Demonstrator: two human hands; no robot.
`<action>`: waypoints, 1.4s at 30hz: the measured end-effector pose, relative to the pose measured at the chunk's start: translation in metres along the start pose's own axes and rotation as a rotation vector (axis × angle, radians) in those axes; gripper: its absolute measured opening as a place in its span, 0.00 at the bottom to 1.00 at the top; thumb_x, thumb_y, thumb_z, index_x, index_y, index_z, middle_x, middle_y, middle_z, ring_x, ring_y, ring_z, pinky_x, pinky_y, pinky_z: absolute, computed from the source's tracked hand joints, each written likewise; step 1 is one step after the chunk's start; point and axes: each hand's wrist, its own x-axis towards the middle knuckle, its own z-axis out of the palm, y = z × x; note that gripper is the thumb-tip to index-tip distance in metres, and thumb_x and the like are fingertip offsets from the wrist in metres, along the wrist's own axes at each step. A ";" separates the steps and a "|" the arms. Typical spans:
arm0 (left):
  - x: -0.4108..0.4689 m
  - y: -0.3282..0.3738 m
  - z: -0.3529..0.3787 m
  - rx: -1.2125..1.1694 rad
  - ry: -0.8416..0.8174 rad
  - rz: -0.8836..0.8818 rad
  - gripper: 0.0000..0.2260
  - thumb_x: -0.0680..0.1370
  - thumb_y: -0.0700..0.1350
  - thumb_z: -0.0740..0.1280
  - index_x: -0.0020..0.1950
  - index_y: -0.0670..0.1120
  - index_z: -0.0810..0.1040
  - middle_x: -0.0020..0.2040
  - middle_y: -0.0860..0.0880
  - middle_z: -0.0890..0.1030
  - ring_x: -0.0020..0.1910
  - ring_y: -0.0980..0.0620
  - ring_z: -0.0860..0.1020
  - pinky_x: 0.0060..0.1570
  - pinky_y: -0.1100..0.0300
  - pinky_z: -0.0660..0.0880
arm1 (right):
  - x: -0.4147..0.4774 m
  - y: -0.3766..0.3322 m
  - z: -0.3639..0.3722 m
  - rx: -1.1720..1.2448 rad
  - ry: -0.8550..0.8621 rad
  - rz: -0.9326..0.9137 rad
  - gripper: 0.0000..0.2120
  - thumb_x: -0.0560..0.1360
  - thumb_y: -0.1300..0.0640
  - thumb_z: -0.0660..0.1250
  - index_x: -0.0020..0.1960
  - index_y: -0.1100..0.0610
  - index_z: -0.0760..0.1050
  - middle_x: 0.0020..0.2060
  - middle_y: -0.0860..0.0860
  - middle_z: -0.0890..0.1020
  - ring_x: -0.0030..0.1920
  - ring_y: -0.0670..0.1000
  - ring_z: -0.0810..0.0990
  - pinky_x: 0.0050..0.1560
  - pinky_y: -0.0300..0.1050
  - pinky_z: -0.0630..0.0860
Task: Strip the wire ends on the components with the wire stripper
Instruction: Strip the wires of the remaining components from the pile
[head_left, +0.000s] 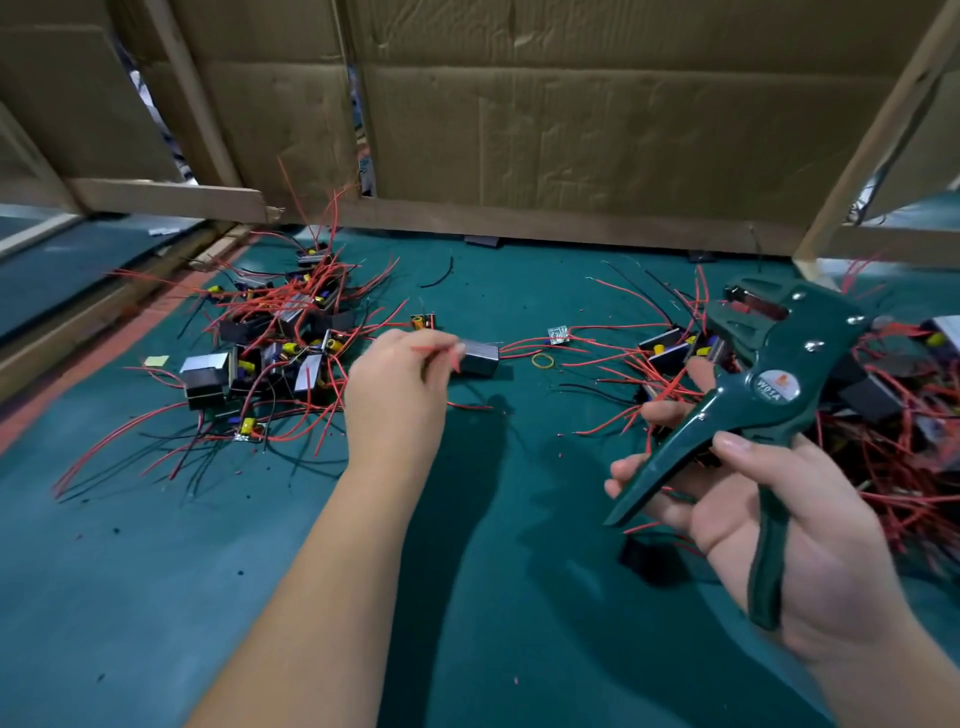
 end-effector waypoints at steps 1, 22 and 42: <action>0.000 0.004 -0.002 -0.189 0.022 -0.069 0.03 0.77 0.44 0.69 0.46 0.48 0.83 0.41 0.51 0.83 0.42 0.51 0.80 0.47 0.57 0.75 | -0.001 0.000 0.001 0.003 -0.010 0.015 0.27 0.64 0.58 0.66 0.63 0.59 0.72 0.49 0.62 0.80 0.40 0.68 0.81 0.42 0.65 0.78; -0.021 0.047 -0.015 -0.841 -1.132 -0.218 0.13 0.60 0.34 0.57 0.27 0.46 0.79 0.35 0.46 0.83 0.34 0.49 0.80 0.38 0.60 0.73 | -0.002 -0.008 0.005 0.329 -0.376 0.393 0.37 0.62 0.54 0.75 0.69 0.62 0.70 0.61 0.61 0.77 0.42 0.63 0.81 0.47 0.61 0.77; -0.028 0.069 0.005 -1.212 -0.361 -0.567 0.07 0.77 0.35 0.65 0.43 0.45 0.80 0.37 0.44 0.82 0.25 0.51 0.74 0.20 0.66 0.65 | -0.008 0.009 0.019 0.165 -0.379 0.423 0.37 0.61 0.56 0.77 0.68 0.59 0.72 0.64 0.65 0.74 0.42 0.67 0.80 0.46 0.65 0.75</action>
